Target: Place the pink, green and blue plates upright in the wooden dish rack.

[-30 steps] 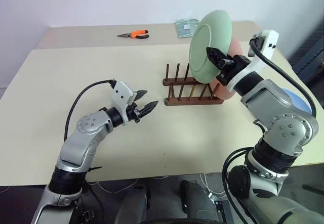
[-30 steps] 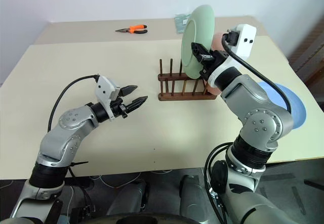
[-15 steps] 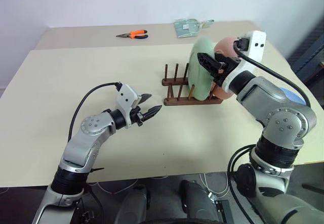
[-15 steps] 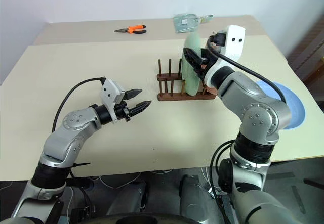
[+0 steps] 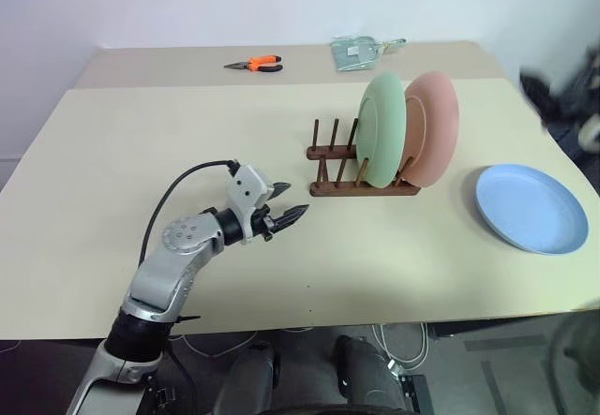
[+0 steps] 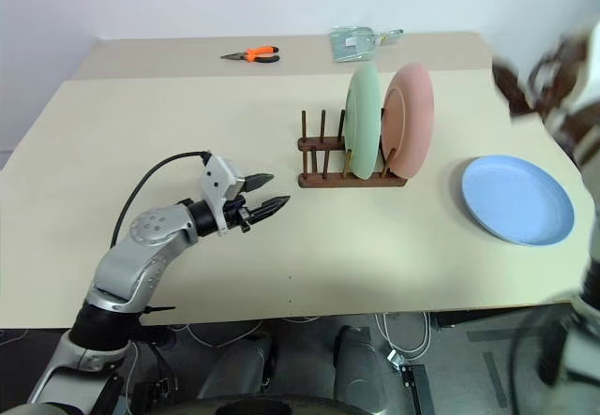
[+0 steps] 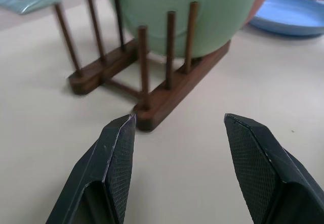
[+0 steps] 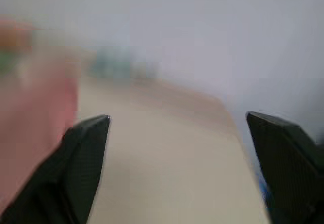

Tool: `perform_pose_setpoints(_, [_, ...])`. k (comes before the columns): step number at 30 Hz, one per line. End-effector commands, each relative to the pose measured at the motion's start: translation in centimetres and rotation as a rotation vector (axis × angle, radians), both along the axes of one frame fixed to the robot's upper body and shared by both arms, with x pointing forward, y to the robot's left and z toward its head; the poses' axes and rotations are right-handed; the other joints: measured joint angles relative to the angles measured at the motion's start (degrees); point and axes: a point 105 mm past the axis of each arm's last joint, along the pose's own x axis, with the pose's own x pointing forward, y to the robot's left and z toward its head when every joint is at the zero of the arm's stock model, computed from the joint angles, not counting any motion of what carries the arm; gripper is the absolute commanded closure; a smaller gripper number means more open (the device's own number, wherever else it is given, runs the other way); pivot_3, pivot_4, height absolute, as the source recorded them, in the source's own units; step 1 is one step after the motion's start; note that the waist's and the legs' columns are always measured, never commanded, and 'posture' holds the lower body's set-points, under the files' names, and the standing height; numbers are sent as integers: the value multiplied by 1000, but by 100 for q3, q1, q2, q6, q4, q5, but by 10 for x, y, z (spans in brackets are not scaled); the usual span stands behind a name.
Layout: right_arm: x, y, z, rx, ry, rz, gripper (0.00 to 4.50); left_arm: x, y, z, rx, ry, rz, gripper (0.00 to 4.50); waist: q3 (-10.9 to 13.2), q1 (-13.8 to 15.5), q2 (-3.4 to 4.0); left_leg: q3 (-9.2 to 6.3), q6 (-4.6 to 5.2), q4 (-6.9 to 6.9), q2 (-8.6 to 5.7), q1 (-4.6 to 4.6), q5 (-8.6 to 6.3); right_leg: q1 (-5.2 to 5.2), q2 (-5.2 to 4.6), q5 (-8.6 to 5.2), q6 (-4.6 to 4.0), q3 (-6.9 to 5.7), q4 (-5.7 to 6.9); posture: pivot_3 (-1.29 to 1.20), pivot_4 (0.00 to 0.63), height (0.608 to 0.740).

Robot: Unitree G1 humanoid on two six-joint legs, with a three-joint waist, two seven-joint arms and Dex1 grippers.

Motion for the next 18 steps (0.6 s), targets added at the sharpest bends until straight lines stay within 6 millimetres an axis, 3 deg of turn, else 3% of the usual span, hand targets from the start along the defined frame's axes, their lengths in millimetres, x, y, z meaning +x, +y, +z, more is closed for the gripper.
perform_pose_setpoints(1, [-10,13,-30,-12,109,65,71,0,-4,8,-2,-45,-31,1636,6,-40,40,11,0,0,-1,-1,0,-4,-3,1,0,10,0,0,150,740])
perform_pose_setpoints(4, [-16,20,-63,-44,216,85,71,-1,-7,9,-10,-45,-49,1636,14,-97,66,40,1,6,-3,2,0,-3,-11,1,-1,34,5,0,150,740])
perform_pose_setpoints(8, [-16,0,-104,-147,323,-18,71,-4,-10,6,18,-49,-76,1636,11,-119,45,34,1,8,-2,10,0,1,-7,0,0,26,3,0,150,740])
perform_pose_setpoints(9, [-15,-4,-110,-144,336,-40,306,-4,-9,7,18,-51,-74,1636,12,-117,44,32,1,9,-3,6,0,-2,-8,0,0,26,1,0,150,740])
perform_pose_setpoints(11, [-11,-10,-115,-112,337,-73,880,-4,-7,7,19,-53,-68,1636,12,-102,44,32,1,9,-5,4,0,-2,-10,1,0,26,-2,0,150,740])
perform_pose_setpoints(18, [-3,-23,-118,-156,323,-118,4382,-6,-4,7,29,-54,-60,1636,11,-105,44,27,1,11,-6,4,0,-1,-10,1,1,25,2,0,150,740])
